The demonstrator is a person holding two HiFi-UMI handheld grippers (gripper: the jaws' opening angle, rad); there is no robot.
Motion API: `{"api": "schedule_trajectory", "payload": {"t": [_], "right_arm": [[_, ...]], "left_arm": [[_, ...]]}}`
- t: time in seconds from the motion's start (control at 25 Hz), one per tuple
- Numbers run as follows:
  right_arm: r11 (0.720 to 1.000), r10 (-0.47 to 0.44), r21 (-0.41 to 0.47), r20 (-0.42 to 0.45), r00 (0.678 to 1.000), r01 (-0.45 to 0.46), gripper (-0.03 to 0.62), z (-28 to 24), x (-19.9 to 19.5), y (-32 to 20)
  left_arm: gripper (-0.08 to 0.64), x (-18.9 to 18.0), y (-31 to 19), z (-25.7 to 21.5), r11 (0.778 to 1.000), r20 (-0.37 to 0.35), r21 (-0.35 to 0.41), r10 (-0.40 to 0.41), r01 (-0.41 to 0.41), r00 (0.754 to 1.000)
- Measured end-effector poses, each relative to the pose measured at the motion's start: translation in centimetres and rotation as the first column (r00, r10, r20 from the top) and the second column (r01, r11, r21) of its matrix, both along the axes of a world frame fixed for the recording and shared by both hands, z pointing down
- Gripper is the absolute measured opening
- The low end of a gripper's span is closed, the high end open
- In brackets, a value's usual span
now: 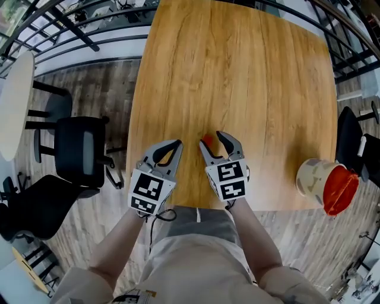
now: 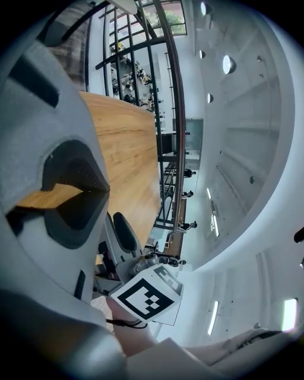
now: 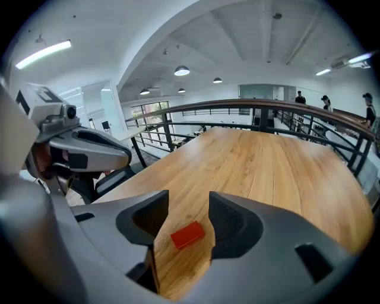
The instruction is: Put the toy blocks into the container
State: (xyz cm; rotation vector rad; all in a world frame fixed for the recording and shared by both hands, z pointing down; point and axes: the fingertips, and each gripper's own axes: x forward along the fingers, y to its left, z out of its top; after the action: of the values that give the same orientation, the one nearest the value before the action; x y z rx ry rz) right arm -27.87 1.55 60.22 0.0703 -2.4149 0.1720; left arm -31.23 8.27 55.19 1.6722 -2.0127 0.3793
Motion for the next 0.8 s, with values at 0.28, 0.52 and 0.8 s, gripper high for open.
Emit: {"api": "schedule_trajectory", "payload": {"t": [0.28, 0.52, 0.8], "right_arm": [[0.998, 0.057, -0.017, -0.061, 0.997, -0.058, 0.198, 4.5, -0.3, 0.5], [0.989, 0.138, -0.038, -0.113, 0.984, -0.143, 0.204, 7.6, 0.0, 0.2], [0.98, 0.189, -0.035, -0.163, 0.968, -0.197, 0.204, 9.9, 0.2, 0.4]], "left_arm": [[0.012, -0.3, 0.0, 2.8, 0.999, -0.021, -0.033, 0.007, -0.008, 1.0], [0.012, -0.2, 0.0, 4.4, 0.999, -0.041, -0.051, 0.007, -0.009, 0.999], [0.012, -0.4, 0.4, 5.8, 0.998, -0.058, -0.07, 0.002, -0.006, 0.998]]}}
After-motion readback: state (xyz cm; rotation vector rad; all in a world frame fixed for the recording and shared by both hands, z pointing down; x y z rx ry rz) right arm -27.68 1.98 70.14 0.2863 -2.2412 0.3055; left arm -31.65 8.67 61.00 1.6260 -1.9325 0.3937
